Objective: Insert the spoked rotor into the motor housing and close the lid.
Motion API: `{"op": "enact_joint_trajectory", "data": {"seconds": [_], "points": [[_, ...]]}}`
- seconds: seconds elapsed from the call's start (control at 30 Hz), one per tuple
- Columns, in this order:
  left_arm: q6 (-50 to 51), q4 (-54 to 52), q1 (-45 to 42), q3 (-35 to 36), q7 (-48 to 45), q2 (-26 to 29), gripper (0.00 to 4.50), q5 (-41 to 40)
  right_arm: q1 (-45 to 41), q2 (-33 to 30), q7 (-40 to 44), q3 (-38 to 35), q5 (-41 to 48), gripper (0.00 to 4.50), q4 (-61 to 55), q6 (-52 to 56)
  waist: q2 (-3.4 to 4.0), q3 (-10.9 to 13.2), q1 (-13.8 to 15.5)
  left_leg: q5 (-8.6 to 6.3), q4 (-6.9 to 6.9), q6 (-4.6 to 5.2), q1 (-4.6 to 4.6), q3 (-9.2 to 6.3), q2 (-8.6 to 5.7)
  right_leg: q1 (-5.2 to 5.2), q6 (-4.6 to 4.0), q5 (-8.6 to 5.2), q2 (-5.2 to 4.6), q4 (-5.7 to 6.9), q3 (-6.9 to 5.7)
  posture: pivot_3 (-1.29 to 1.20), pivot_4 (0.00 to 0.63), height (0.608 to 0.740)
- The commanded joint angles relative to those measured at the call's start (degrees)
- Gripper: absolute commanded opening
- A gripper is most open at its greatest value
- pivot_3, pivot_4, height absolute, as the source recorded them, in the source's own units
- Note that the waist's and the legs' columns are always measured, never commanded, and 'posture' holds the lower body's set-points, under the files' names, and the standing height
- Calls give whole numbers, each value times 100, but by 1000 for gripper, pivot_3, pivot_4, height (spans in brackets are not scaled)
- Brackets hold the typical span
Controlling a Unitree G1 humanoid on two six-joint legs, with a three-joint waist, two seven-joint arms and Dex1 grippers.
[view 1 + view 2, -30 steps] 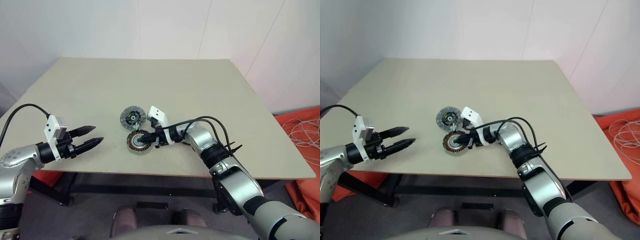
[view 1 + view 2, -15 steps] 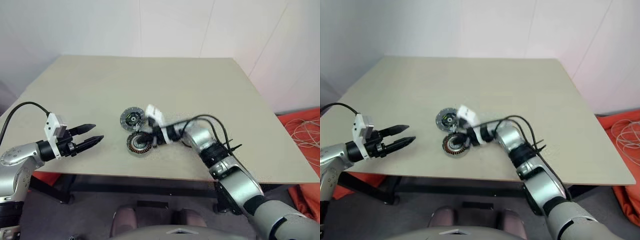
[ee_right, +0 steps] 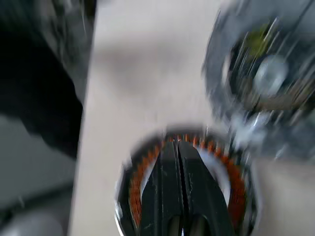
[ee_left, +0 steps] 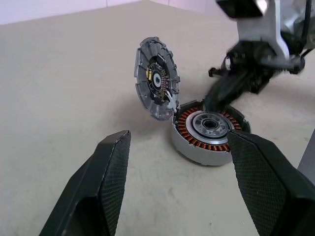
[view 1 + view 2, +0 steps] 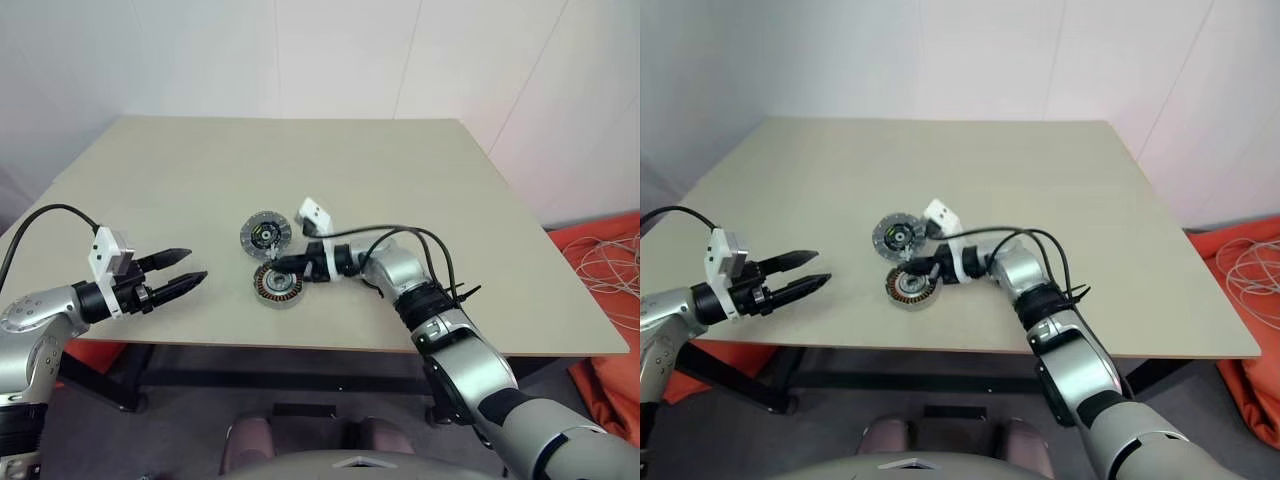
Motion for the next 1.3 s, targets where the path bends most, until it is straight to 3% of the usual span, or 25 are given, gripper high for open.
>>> {"op": "enact_joint_trajectory", "data": {"seconds": [0.03,0.23,0.3,0.47,0.8,1.13,1.3], "points": [[-61,-29,-119,114,-8,56,3340,-61,-311,15,-95,-478,446,15,-438,324,-1,0,9,0,0,0,1,0,0,0,0,0,0,5,0,0,0,740],[-48,-2,-206,67,-9,40,3340,-61,-38,-177,11,-63,89,15,-599,206,-13,-8,20,-1,-3,2,-14,2,-1,-5,-7,4,0,12,-1,0,0,740],[-49,19,-242,50,-13,31,3340,-52,61,-277,76,200,-126,15,-600,30,-12,-8,18,-11,-7,12,-27,3,-5,-12,-46,27,0,12,-1,0,0,740],[-61,74,-345,-35,-45,2,3340,-26,127,-444,232,618,-473,15,-486,-334,-12,-8,-4,-10,-7,-7,-99,3,-4,-83,-53,28,6,12,-5,0,0,740],[-74,178,-459,-90,-116,32,3340,-3,31,-334,358,353,-161,15,-722,-202,-11,-7,5,-15,1,3,-78,4,-1,-66,-51,26,5,17,-5,0,0,740],[-66,230,-519,-82,-168,74,3340,22,140,-432,461,593,-318,15,-709,-368,-11,-7,10,-15,10,3,-74,3,0,-63,-52,27,5,33,-5,0,0,740],[-63,258,-566,-87,-190,99,3340,27,-23,-161,410,70,271,15,-881,-67,-11,-7,10,-15,13,3,-73,3,1,-64,-52,27,5,37,-5,0,0,740]]}}
